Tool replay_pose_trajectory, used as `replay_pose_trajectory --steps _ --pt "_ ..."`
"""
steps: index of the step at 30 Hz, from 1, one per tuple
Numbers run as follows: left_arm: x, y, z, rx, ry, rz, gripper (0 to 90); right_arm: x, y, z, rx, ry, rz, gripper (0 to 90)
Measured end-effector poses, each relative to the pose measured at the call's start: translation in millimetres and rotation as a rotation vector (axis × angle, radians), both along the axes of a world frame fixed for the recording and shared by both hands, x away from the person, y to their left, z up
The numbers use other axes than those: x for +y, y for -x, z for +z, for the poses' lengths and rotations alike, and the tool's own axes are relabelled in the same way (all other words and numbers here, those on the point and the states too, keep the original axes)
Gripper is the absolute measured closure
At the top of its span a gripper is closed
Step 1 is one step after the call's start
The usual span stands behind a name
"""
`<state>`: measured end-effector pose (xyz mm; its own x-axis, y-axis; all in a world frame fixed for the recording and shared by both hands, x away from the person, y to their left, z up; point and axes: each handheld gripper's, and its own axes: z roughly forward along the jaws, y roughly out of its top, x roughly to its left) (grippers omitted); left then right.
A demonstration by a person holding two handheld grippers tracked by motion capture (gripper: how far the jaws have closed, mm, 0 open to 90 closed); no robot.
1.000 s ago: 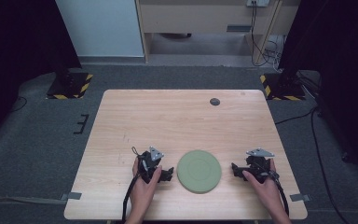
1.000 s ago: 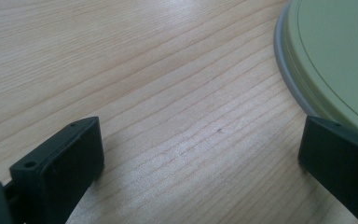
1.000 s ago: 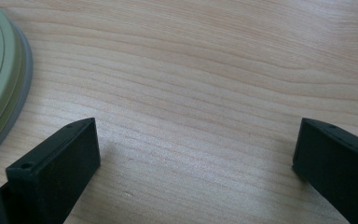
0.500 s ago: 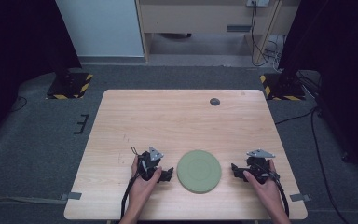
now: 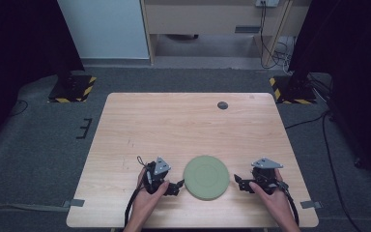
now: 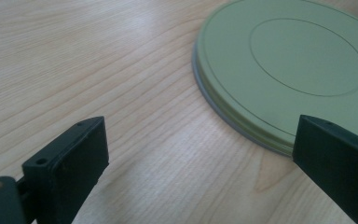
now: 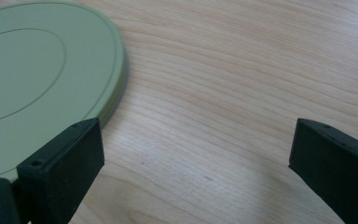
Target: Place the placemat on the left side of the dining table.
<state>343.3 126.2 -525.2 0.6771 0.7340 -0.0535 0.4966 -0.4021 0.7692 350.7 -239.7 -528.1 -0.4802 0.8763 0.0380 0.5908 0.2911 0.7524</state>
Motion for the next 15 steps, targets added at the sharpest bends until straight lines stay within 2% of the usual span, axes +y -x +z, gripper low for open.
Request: replay_pose_trajectory --steps 8,15 --pt "-12.9 7.0 1.9 -0.007 -0.007 -0.053 3.0 12.4 3.0 -0.8 -0.002 0.01 0.045 3.7" --pt "-17.4 7.4 -1.4 0.007 -0.024 -0.07 3.1 17.3 4.7 -1.7 0.006 0.02 0.068 3.8"
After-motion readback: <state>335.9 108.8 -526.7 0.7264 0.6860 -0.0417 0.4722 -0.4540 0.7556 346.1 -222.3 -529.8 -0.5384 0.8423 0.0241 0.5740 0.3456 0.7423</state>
